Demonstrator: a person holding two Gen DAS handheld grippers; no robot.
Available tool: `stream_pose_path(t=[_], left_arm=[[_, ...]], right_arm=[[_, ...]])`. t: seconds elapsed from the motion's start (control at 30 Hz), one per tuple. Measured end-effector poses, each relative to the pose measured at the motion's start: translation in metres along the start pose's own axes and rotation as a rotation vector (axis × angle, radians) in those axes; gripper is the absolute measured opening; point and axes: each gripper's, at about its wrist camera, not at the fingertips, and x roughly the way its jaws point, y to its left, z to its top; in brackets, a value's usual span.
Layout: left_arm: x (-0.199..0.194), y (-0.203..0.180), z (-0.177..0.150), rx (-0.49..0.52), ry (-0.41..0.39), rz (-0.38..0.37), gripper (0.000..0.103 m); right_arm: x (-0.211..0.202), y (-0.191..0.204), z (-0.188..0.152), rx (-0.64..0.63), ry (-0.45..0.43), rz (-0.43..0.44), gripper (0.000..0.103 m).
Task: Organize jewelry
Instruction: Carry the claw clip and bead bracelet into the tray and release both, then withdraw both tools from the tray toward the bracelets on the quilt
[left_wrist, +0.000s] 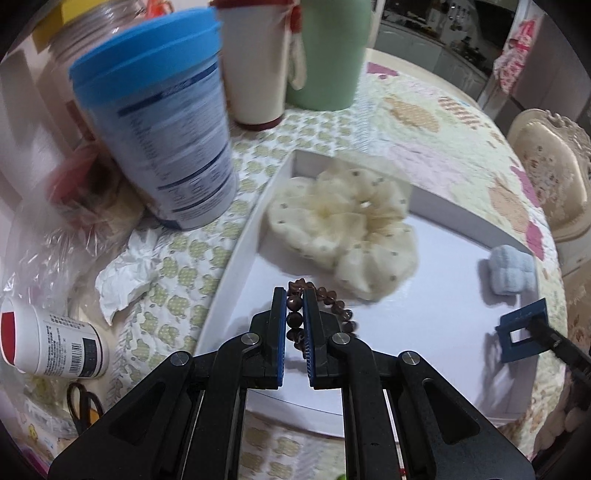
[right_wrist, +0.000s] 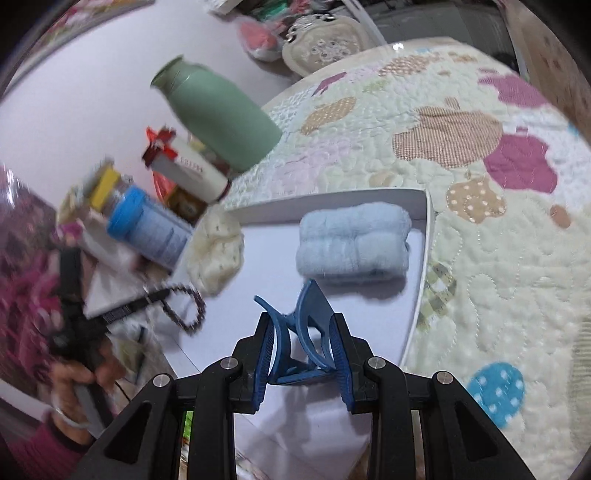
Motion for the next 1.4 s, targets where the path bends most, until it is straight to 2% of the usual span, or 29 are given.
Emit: stream_pose_path(t=[0.07, 0.2, 0.27, 0.37, 0.4, 0.43, 0.47, 0.5, 0.53, 0.87, 1.4], left_arm=[[0.006, 0.006, 0.0, -0.014, 0.01, 0.015, 0.007], [0.012, 0.012, -0.001, -0.023, 0.02, 0.03, 0.007], [0.012, 0.012, -0.002, -0.021, 0.019, 0.03, 0.007], [0.011, 0.014, -0.003, -0.026, 0.02, 0.011, 0.009], [0.01, 0.014, -0.004, -0.027, 0.021, 0.008, 0.01], [0.009, 0.015, -0.004, -0.028, 0.02, 0.005, 0.013], [0.007, 0.015, -0.005, -0.03, 0.017, 0.002, 0.026], [0.006, 0.016, -0.005, -0.032, 0.015, -0.004, 0.042], [0.003, 0.017, -0.007, -0.037, 0.012, -0.014, 0.046], [-0.018, 0.023, -0.023, -0.047, -0.007, -0.015, 0.046], [-0.087, 0.013, -0.072, 0.006, -0.114, 0.002, 0.046]], right_arm=[[0.002, -0.004, 0.006, 0.01, -0.015, 0.003, 0.029], [0.007, -0.011, 0.013, 0.011, -0.037, -0.091, 0.034], [0.004, -0.01, 0.013, 0.011, -0.055, -0.075, 0.039], [0.0, 0.0, 0.012, -0.045, -0.066, -0.118, 0.049], [-0.002, 0.004, 0.011, -0.066, -0.068, -0.134, 0.058], [-0.005, 0.007, 0.009, -0.086, -0.073, -0.146, 0.063], [-0.009, 0.008, 0.008, -0.095, -0.079, -0.156, 0.063], [-0.014, 0.009, 0.006, -0.1, -0.087, -0.169, 0.063], [-0.021, 0.008, 0.003, -0.099, -0.098, -0.175, 0.063], [-0.058, 0.015, -0.022, -0.073, -0.137, -0.157, 0.063], [-0.084, 0.08, -0.078, -0.157, -0.166, -0.242, 0.064]])
